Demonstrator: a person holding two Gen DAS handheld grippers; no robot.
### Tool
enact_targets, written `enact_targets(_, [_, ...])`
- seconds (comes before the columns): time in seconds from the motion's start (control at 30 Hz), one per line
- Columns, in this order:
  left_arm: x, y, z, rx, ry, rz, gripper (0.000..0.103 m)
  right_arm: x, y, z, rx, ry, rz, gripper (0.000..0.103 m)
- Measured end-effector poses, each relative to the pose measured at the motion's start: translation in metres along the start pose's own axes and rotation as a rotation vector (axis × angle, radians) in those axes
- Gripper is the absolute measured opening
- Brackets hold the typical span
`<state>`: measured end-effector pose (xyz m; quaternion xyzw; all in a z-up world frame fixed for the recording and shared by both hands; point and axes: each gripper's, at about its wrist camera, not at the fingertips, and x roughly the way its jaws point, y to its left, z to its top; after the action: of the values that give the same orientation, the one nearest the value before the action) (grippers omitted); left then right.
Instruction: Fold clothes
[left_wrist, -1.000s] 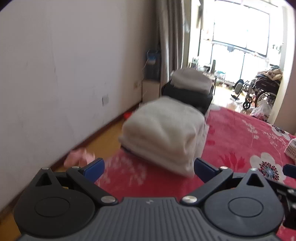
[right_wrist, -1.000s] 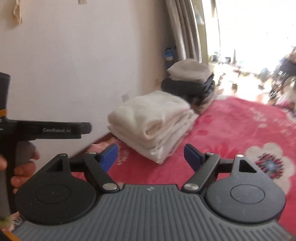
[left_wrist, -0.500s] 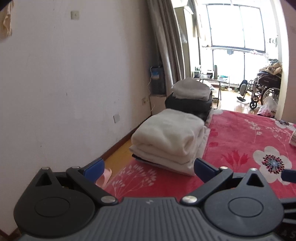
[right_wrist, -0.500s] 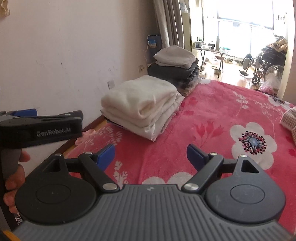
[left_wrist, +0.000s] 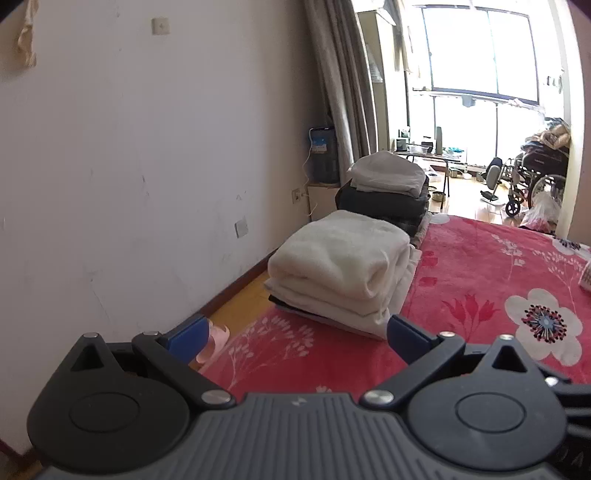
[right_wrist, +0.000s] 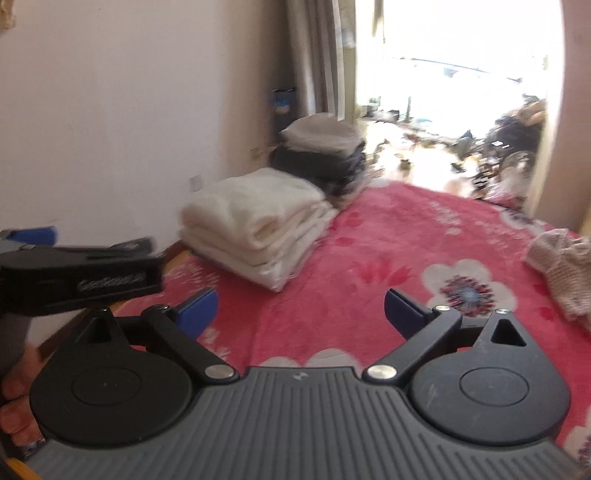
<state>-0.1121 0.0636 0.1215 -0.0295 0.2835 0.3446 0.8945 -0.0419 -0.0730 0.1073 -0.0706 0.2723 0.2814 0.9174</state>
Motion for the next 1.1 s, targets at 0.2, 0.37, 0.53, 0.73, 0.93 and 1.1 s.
enact_targets(0.2, [-0.001,0.004,-0.003,-0.023,-0.003,0.022,0.103,0.001,-0.008,-0.003,0.033,0.002,-0.065,0.102])
enact_targets(0.37, [0.000,0.005,-0.004,-0.022,0.001,0.026,0.103,0.005,-0.005,-0.004,0.025,0.012,-0.075,0.102])
enact_targets(0.53, [0.003,0.007,-0.004,-0.019,0.011,0.030,0.103,0.009,0.004,-0.005,0.000,0.022,-0.076,0.102])
enact_targets(0.73, [0.009,0.006,-0.007,-0.004,0.031,0.030,0.103,0.018,0.009,-0.009,-0.017,0.058,-0.087,0.102])
enact_targets(0.93, [0.013,0.004,-0.011,0.013,0.034,0.036,0.103,0.023,0.006,-0.009,0.002,0.077,-0.108,0.102])
enact_targets(1.1, [0.013,0.004,-0.014,0.021,0.035,0.038,0.103,0.022,0.002,-0.009,0.019,0.075,-0.123,0.102])
